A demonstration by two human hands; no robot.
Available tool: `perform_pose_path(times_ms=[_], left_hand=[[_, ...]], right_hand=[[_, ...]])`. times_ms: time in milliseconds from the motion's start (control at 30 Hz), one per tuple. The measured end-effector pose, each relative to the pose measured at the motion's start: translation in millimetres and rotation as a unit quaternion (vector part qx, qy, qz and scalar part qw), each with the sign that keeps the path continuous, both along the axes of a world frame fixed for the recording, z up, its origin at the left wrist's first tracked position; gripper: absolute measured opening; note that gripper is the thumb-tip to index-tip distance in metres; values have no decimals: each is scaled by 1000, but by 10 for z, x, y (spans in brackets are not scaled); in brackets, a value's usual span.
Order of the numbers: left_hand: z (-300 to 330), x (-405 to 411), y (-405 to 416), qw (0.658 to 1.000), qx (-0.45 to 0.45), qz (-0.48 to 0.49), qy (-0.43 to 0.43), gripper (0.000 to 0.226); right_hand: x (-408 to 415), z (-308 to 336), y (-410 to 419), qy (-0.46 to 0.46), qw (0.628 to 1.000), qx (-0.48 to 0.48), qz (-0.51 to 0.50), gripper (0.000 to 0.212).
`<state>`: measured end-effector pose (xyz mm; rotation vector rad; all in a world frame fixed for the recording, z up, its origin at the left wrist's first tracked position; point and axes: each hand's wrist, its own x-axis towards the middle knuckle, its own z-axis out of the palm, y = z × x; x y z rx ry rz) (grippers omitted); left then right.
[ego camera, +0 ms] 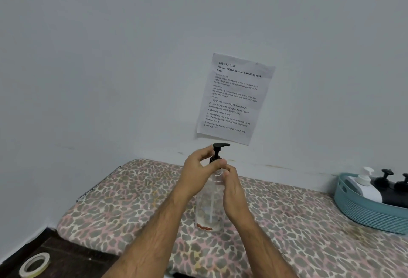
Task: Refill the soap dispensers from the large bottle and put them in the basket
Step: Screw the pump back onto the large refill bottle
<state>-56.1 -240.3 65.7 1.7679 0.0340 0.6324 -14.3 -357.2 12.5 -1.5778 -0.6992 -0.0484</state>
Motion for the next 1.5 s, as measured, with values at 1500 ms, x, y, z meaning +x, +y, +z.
perform_pose_path(times_ms=[1500], left_hand=[[35, -65, -58, 993, 67, -19, 97, 81]], right_hand=[[14, 16, -10, 2, 1000, 6, 18, 30]])
